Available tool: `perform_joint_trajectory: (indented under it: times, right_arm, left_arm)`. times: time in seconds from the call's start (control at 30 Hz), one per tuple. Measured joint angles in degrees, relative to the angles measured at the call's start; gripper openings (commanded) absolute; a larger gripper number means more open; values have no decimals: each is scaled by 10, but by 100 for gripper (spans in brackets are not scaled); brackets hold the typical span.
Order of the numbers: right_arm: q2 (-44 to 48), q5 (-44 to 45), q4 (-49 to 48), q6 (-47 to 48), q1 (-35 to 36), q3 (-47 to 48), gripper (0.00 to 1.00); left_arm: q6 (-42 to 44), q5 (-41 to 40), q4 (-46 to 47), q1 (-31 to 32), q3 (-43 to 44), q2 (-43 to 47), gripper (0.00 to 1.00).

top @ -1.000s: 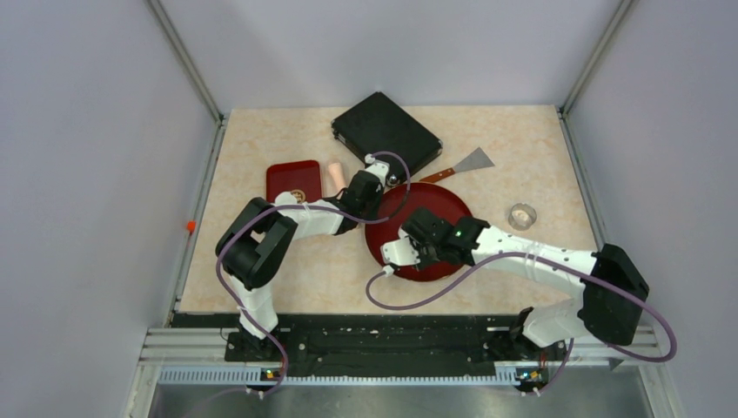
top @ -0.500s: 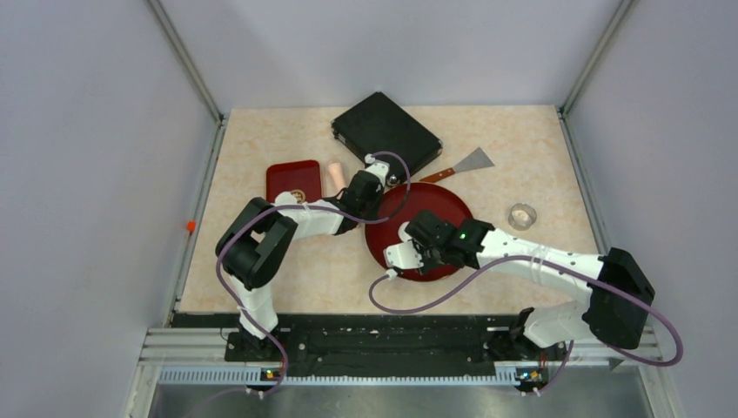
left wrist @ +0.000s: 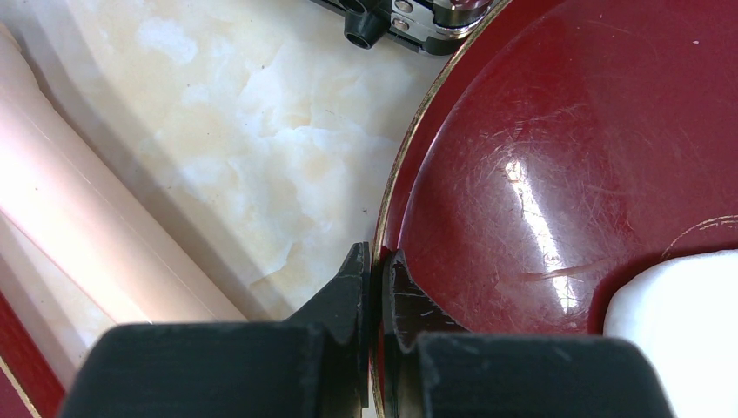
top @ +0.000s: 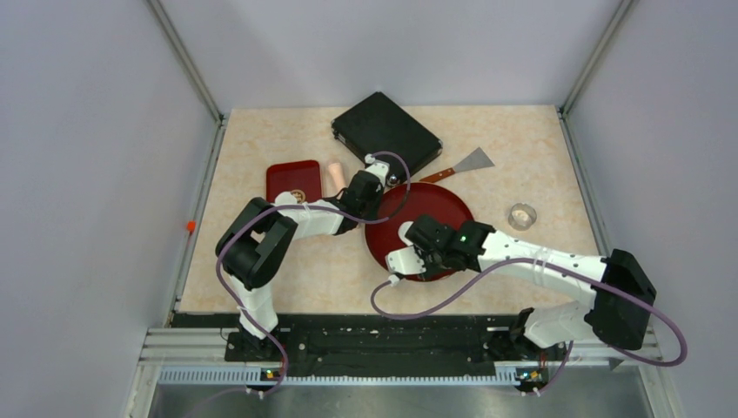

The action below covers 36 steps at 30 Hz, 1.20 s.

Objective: Roll out the dumpling wrappers from the dough

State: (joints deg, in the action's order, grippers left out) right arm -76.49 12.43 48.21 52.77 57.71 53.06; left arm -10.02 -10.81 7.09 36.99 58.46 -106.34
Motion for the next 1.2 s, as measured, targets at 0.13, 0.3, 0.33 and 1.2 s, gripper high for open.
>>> perform_joint_trajectory:
  times: [0.13, 0.3, 0.33, 1.2]
  right_arm:
    - [6, 10, -3, -11, 1, 5, 0]
    - [14, 0, 28, -21, -18, 27, 0]
    - [14, -8, 37, -23, -28, 38, 0]
    - [-44, 12, -108, 8, -61, 21, 0]
  left_arm:
    - [0, 0, 0, 0, 0, 0, 0]
    - [1, 0, 0, 0, 0, 0, 0]
    - [1, 0, 0, 0, 0, 0, 0]
    - [5, -3, 1, 2, 0, 0, 0]
